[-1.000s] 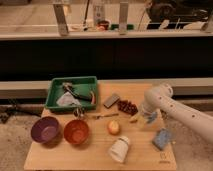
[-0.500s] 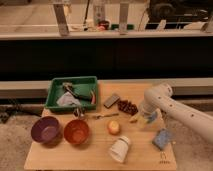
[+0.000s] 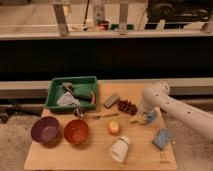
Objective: Place banana in red bowl
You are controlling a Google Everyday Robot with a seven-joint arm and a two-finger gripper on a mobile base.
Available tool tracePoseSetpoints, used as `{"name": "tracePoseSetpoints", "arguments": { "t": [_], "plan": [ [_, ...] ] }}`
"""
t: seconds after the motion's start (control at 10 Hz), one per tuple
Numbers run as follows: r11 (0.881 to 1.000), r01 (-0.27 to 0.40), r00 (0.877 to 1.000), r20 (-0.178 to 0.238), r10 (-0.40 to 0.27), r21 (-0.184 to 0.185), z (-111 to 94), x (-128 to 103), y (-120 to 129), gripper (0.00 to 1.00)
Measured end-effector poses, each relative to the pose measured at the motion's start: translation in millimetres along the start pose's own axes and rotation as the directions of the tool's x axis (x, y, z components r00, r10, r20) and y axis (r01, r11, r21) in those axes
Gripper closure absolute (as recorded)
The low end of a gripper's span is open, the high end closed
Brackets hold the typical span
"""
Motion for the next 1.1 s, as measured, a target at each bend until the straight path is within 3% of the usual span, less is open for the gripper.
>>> {"name": "tracePoseSetpoints", "arguments": {
  "t": [0.2,0.3,0.4,0.7,1.1],
  "plan": [
    [1.000,-0.006,1.000,-0.004,0.006,0.001,-0.1,0.3,0.1,0.99],
    [1.000,-0.004,1.000,-0.007,0.004,0.007,-0.3,0.1,-0.2,0.99],
    [1.000,-0.002,1.000,-0.005,0.002,0.017,-0.1,0.5,-0.2,0.94],
    [0.998,0.022,1.000,0.012,-0.023,0.055,-0.3,1.3,0.9,0.63],
    [0.996,0.054,0.998,0.018,-0.056,0.070,-1.1,-0.4,1.0,0.24]
  ]
}}
